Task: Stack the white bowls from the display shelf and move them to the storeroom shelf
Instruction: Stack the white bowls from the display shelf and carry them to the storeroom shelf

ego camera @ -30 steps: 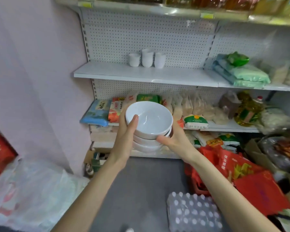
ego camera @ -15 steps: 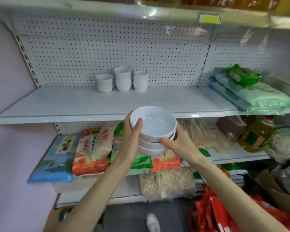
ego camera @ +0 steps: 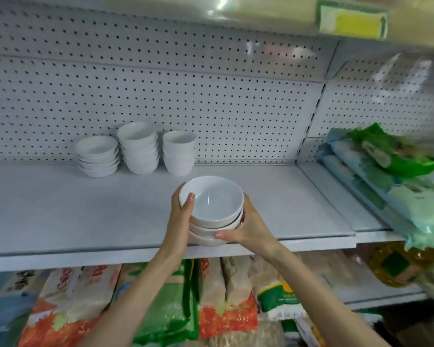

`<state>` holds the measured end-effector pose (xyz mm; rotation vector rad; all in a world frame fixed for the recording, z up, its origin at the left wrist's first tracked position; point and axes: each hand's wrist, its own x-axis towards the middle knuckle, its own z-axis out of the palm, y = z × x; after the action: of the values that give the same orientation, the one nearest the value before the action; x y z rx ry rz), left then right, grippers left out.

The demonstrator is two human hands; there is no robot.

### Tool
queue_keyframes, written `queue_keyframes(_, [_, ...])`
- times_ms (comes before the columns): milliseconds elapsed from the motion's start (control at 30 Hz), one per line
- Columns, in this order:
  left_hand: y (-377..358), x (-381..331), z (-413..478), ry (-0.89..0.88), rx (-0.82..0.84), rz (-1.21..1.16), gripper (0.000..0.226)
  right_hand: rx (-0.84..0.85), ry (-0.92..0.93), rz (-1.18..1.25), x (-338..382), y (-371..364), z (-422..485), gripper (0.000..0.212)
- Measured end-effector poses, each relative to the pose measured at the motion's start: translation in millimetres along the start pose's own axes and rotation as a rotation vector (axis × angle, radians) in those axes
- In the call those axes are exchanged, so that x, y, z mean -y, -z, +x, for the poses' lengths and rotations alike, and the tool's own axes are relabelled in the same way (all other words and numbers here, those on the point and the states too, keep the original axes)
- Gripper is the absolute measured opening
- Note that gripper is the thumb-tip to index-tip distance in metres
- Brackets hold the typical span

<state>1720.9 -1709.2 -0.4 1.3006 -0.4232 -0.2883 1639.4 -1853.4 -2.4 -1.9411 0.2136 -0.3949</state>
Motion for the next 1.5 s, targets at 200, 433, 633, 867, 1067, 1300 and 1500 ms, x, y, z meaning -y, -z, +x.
queue_keyframes(200, [-10,24,41,-0.015,0.047,0.016,0.076,-0.061,-0.029,0.004,-27,6,27,0.096])
queue_keyframes(433, [-22,35,72,0.028,0.044,0.010,0.072,-0.076,-0.032,-0.002,-43,19,56,0.096])
queue_keyframes(633, [-22,44,83,0.037,0.017,0.016,0.066,-0.050,-0.044,-0.010,-53,20,71,0.094])
queue_keyframes(867, [-19,47,94,0.030,0.033,0.014,0.061,0.018,-0.019,0.050,-52,20,82,0.100])
queue_keyframes(1067, [-13,52,96,0.051,0.043,0.008,0.071,0.041,0.035,0.064,-62,10,85,0.120])
queue_keyframes(1300, [8,60,94,0.048,-0.040,0.193,0.080,-0.059,0.039,-0.019,-69,11,85,0.122])
queue_keyframes(1500, [64,77,84,-0.269,-0.089,1.412,0.074,-0.191,0.011,-0.003,-75,14,130,0.110])
